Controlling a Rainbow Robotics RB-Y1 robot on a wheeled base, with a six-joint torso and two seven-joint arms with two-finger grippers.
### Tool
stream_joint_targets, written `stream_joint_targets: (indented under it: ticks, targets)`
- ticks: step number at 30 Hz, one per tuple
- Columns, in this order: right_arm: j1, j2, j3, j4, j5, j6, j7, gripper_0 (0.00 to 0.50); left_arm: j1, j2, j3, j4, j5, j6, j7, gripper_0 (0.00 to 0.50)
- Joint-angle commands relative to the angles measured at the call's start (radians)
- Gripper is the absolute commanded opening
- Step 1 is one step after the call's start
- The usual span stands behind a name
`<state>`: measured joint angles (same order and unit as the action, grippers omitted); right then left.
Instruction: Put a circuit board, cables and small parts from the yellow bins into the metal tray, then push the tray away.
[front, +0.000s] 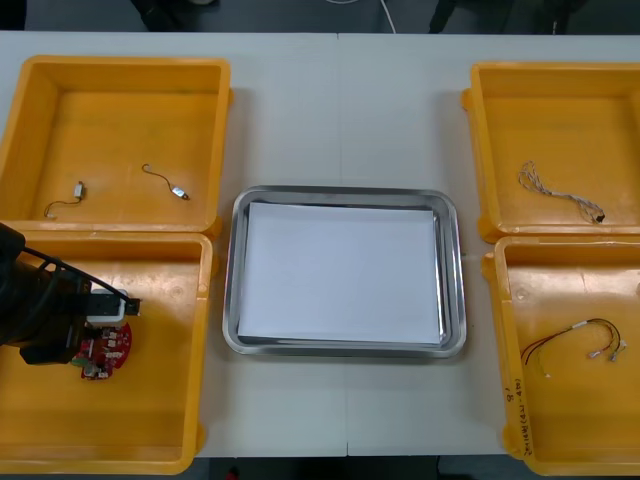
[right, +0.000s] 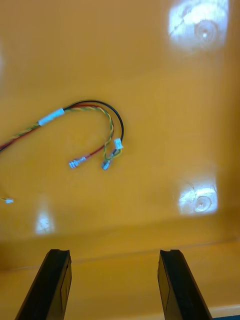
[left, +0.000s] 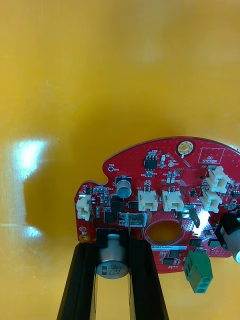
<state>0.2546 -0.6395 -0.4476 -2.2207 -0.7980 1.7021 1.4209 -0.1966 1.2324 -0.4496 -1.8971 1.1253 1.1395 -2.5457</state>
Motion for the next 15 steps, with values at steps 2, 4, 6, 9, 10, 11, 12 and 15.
stream_joint_targets:
  ticks: [2, 4, 6, 9, 10, 11, 12, 15]
  targets:
    - [-0.097, -0.069, -0.026, -0.059, -0.026, 0.080, -0.192, 0.500, -0.029, -0.014, 0.000, -0.025, -0.004, 0.014, -0.076, 0.205]
    - [-0.123, -0.081, -0.020, -0.059, -0.032, 0.106, -0.240, 0.500, -0.029, -0.013, 0.000, -0.025, -0.005, 0.014, -0.074, 0.464]
    - [-0.158, -0.091, -0.010, -0.059, -0.037, 0.137, -0.312, 0.500, -0.029, -0.010, 0.000, -0.025, -0.005, 0.014, -0.074, 0.500]
    - [-0.198, -0.094, 0.001, -0.057, -0.040, 0.169, -0.399, 0.500, -0.029, -0.004, 0.000, -0.025, -0.005, 0.014, -0.071, 0.500]
    - [-0.207, -0.094, 0.004, -0.056, -0.040, 0.175, -0.416, 0.500, -0.029, -0.002, 0.000, -0.025, -0.007, 0.014, -0.071, 0.500]
    - [-0.221, -0.094, 0.007, -0.053, -0.040, 0.183, -0.450, 0.500, -0.029, 0.001, 0.002, -0.025, -0.005, 0.014, -0.070, 0.500]
    - [-0.235, -0.094, 0.015, -0.045, -0.040, 0.191, -0.481, 0.500, -0.029, 0.002, 0.000, -0.025, -0.005, 0.014, -0.070, 0.500]
    - [-0.261, -0.094, 0.026, -0.034, -0.035, 0.200, -0.550, 0.500, -0.032, 0.004, 0.002, -0.025, -0.002, 0.014, -0.068, 0.500]
